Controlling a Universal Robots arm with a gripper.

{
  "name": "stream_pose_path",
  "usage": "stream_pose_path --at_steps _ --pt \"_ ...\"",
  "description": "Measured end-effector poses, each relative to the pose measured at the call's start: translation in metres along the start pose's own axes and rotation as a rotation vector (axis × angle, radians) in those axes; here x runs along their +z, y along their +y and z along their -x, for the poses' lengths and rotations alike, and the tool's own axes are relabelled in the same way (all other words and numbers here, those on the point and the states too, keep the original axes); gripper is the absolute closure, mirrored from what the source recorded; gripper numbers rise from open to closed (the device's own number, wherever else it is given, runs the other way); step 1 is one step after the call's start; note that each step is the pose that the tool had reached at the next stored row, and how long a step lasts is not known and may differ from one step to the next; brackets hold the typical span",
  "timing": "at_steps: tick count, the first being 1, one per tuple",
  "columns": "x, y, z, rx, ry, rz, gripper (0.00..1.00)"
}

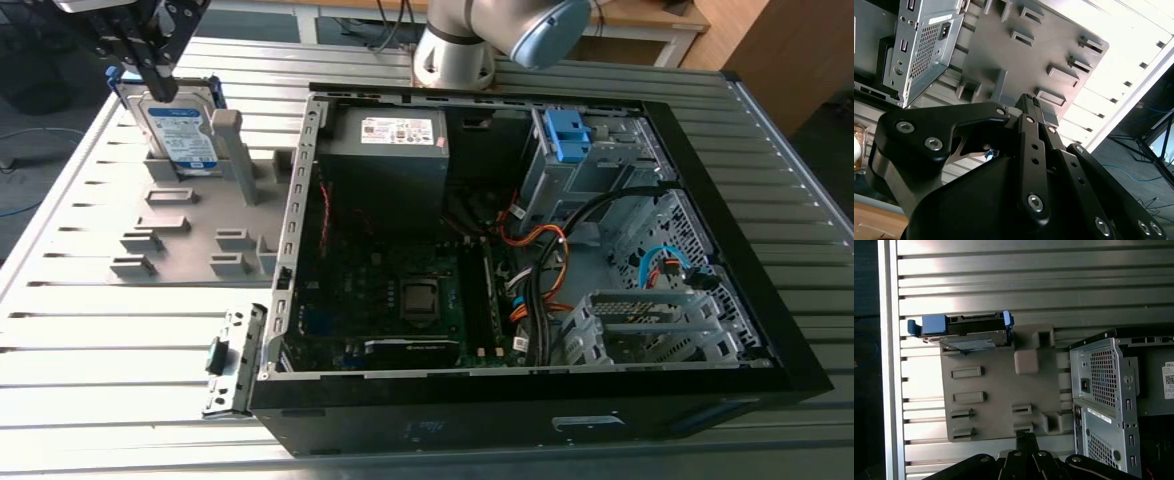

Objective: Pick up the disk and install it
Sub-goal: 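Reach for the disk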

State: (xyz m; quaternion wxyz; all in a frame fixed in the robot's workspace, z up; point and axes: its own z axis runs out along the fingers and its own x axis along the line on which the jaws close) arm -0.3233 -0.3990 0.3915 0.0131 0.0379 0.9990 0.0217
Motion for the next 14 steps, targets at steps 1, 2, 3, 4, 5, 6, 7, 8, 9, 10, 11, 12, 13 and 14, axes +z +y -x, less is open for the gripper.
stream_pose_path --at_steps 1,2,3,4,5,6,7,8,9,10,11,12,13,14 --pt "0.0000 0.0000 -0.0004 0.000 0.0000 0.0000 0.89" --pt "0.0000 -0.0001 -0.0009 0.000 0.0000 0.0000 0.89" --pt "0.0001 -0.0001 -0.0016 0.000 -0.0001 0.0000 0.89" --pt "0.0001 -0.0001 -0.0020 0.000 0.0000 0.0000 0.89" --pt "0.0001 -0.0002 -0.0027 0.000 -0.0001 0.0000 0.89" --pt "0.0000 -0.0002 -0.0032 0.000 0.0000 0.0000 0.89" --pt "0.0001 -0.0003 -0.0038 0.000 0.0000 0.0000 0.89" --pt "0.0000 -0.0003 -0.0043 0.000 0.0000 0.0000 0.89" --pt "0.0001 -0.0004 -0.0049 0.000 0.0000 0.0000 0.89" --pt "0.0001 -0.0004 -0.0056 0.000 0.0000 0.0000 0.89" --pt "0.0001 -0.0005 -0.0063 0.000 0.0000 0.0000 0.89" --pt "0.0001 -0.0005 -0.0069 0.000 0.0000 0.0000 0.89" --pt "0.0001 -0.0006 -0.0075 0.000 0.0000 0.0000 0.89" --pt "0.0001 -0.0006 -0.0082 0.000 0.0000 0.0000 0.89"
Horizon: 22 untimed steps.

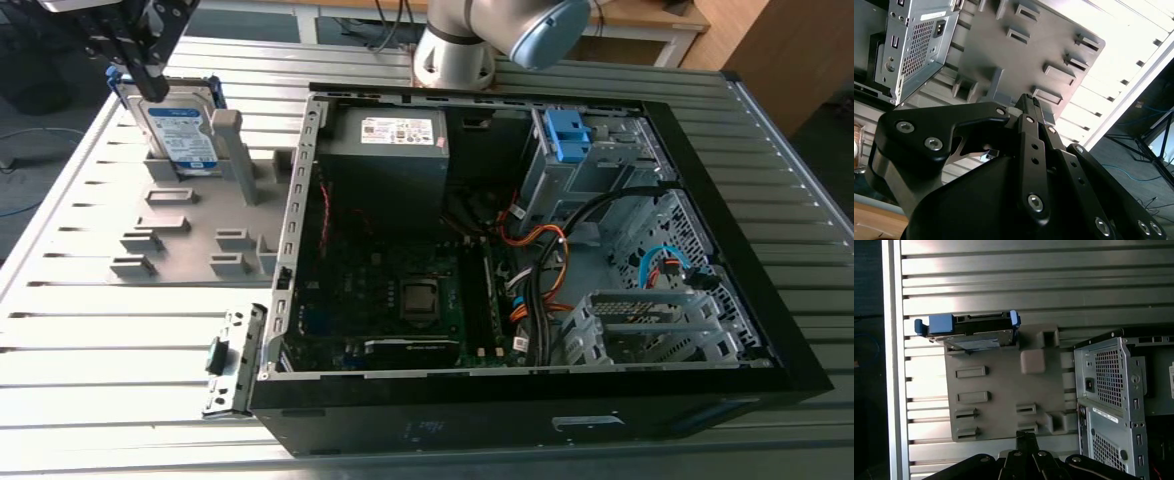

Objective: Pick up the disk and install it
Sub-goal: 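Reach for the disk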

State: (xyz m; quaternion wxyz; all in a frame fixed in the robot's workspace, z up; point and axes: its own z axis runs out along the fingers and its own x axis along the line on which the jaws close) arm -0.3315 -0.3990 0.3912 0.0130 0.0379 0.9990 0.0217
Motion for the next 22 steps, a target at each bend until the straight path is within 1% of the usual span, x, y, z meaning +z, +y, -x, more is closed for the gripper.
stream_pose_path --at_steps 22 --pt "0.0004 -0.0015 -0.0190 0.000 0.0000 0.0000 0.89"
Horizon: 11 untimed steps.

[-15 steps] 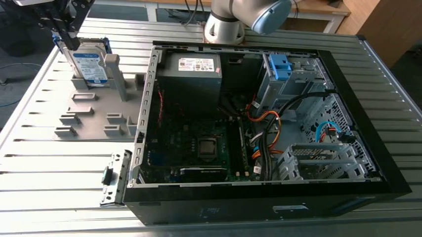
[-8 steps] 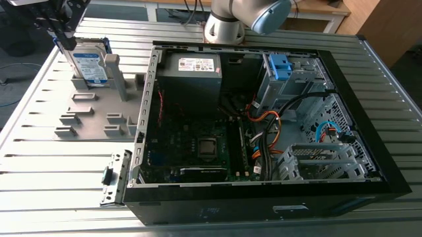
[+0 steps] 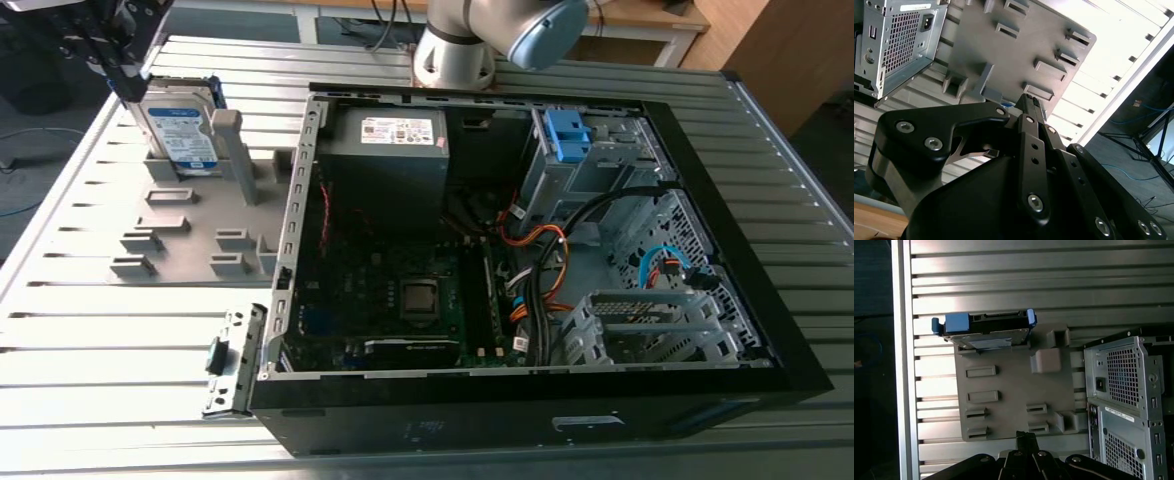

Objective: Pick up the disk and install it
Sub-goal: 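Reach for the disk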

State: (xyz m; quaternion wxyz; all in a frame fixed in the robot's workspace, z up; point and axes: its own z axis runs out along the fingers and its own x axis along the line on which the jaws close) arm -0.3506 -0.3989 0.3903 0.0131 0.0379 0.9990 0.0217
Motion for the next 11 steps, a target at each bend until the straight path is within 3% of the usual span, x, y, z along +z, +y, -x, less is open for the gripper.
stream_pose_path --at_steps 11 --pt "0.0008 -0.0006 -0.0079 0.000 0.0000 0.0001 0.89"
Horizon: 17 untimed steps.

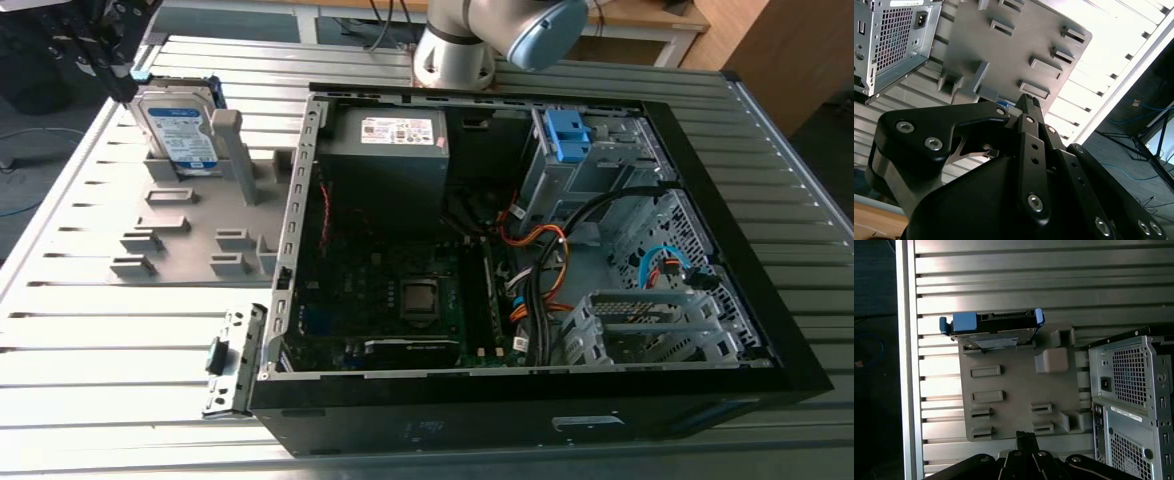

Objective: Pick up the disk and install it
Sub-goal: 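Reach for the disk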

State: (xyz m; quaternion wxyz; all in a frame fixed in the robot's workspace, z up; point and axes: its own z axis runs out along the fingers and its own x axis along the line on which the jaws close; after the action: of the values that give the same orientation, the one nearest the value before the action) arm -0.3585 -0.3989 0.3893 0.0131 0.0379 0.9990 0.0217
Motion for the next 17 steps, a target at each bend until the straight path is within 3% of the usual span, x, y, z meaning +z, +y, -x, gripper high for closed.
stream_pose_path --at_steps 4,10,12,14,17 --pt "0.0025 0.0007 -0.0004 0.000 -0.0001 -0.0016 0.89" --pt "0.0062 0.0045 -0.0014 0.000 -0.0012 -0.0141 0.89" --pt "0.0064 0.0045 -0.0015 -0.001 -0.0011 -0.0149 0.89" --pt "0.0121 0.0041 -0.0051 0.000 -0.0010 -0.0150 0.89" --pt "0.0125 0.0041 -0.0052 0.000 -0.0011 -0.0150 0.89"
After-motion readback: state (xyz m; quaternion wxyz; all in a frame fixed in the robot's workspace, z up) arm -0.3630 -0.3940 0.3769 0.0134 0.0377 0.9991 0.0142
